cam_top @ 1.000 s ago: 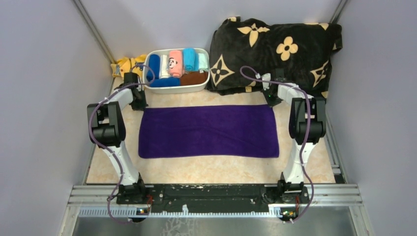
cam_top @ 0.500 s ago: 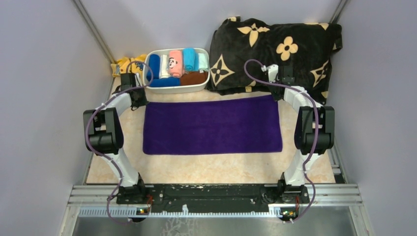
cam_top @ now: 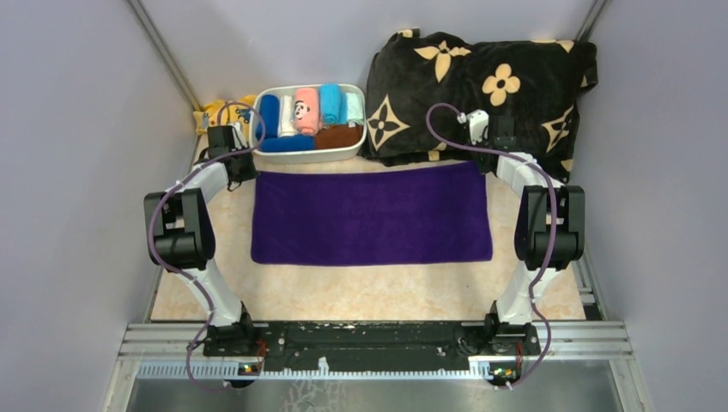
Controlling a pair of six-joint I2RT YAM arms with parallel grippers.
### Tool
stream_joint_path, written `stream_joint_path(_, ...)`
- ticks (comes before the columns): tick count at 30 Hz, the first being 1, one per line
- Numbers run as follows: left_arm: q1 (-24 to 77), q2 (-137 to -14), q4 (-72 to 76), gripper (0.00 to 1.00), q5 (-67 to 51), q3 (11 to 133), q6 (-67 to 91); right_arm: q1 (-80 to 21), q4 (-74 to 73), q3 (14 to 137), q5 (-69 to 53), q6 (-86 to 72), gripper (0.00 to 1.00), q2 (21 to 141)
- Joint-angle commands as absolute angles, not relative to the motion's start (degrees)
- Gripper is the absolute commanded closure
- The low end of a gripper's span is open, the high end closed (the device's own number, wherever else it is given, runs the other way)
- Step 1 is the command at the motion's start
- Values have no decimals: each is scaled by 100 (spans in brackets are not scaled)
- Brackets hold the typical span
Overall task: Roll the towels
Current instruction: Fold the towel at the center of the board.
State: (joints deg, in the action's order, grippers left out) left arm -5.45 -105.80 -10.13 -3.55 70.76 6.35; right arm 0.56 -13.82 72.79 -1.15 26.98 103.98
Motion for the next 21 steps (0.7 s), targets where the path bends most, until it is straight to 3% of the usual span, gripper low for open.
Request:
stream_joint_path(1, -660, -10243, -794, 100, -435, 7004, 559, 140, -908, 7269, -99, 2755, 100, 9953)
stream_joint_path(21, -712, -8894, -653, 100, -501, 5765, 1076, 150, -881, 5908, 472, 1708, 100, 8334)
